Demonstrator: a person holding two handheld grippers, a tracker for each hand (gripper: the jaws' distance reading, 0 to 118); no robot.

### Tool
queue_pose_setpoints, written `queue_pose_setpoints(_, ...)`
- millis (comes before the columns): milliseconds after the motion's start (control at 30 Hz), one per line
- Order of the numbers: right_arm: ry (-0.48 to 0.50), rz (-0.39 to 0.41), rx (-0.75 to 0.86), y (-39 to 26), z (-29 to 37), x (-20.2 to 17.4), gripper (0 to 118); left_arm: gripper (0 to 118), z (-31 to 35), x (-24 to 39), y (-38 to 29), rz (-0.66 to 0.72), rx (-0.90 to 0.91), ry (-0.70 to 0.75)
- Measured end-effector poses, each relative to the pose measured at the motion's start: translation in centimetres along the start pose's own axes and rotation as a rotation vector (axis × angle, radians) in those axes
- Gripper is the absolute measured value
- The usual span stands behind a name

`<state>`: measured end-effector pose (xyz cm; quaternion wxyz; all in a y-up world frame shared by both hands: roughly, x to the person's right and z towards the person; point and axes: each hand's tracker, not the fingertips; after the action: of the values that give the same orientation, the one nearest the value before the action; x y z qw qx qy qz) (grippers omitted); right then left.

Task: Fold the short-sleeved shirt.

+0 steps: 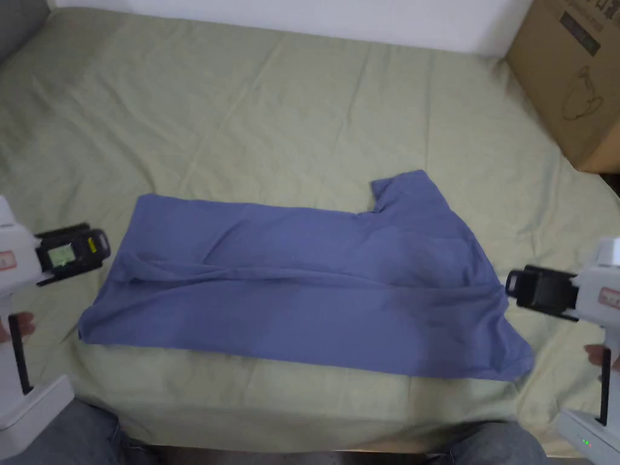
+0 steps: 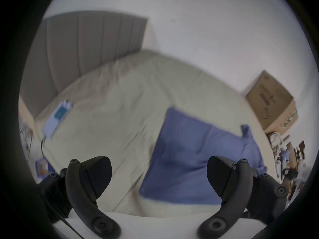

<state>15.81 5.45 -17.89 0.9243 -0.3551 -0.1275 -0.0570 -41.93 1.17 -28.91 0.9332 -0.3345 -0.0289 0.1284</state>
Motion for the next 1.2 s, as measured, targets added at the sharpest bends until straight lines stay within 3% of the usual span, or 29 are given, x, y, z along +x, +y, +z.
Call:
queue_pose_setpoints(100, 0.044, 0.043, 0.340, 1.3, 4.3, -2.8, 102, 114, 2.8, 3.8, 0.9, -0.146, 0.199, -0.011)
queue_pose_setpoints(267, 0.092, 0.042, 0.537, 1.1, 7.3, -7.0, 109, 112, 5.1, 9.2, -0.4, -0.325, 0.471, 0.077)
queue_pose_setpoints(333, 0.105, 0.049, 0.551, 0.5, 7.6, -8.1, 108, 103, 5.3, 10.5, -1.1, -0.344, 0.488, 0.070)
queue_pose_setpoints(367, 0.103, 0.063, 0.577, 0.2, 7.7, -8.6, 107, 94, 5.4, 10.8, -1.1, -0.340, 0.486, 0.051)
queue_pose_setpoints(400, 0.089, 0.086, 0.582, -0.1, 7.7, -9.1, 104, 75, 5.5, 11.2, -1.3, -0.338, 0.486, 0.019)
queue_pose_setpoints(467, 0.084, 0.098, 0.578, -0.6, 7.5, -9.7, 85, 37, 5.5, 11.9, -1.6, -0.329, 0.466, -0.007)
queue_pose_setpoints(500, 0.084, 0.100, 0.577, -0.9, 7.3, -9.9, 58, 14, 5.1, 11.9, -1.7, -0.326, 0.469, -0.008)
queue_pose_setpoints(567, 0.086, 0.092, 0.563, -1.3, 6.6, -10.0, 6, 1, 4.9, 12.3, -2.1, -0.326, 0.472, -0.010)
queue_pose_setpoints(600, 0.075, 0.078, 0.556, -1.6, 6.4, -10.0, 0, 0, 4.9, 12.4, -2.2, -0.333, 0.462, -0.017)
queue_pose_setpoints(933, 0.116, 0.071, 0.521, -1.3, 4.8, -10.5, 0, 0, 1.4, 12.1, -0.6, -0.336, 0.362, -0.052)
queue_pose_setpoints(1133, 0.128, 0.073, 0.475, -0.9, 3.0, -11.1, 0, 1, -4.5, 11.1, 5.2, -0.229, 0.134, -0.052)
queue_pose_setpoints(1167, 0.128, 0.071, 0.466, -0.7, 2.5, -11.1, 0, 10, -6.0, 10.6, 6.4, -0.211, 0.079, -0.044)
queue_pose_setpoints(1200, 0.131, 0.071, 0.455, -0.4, 2.1, -11.1, 0, 35, -7.6, 10.3, 7.4, -0.199, 0.021, -0.053)
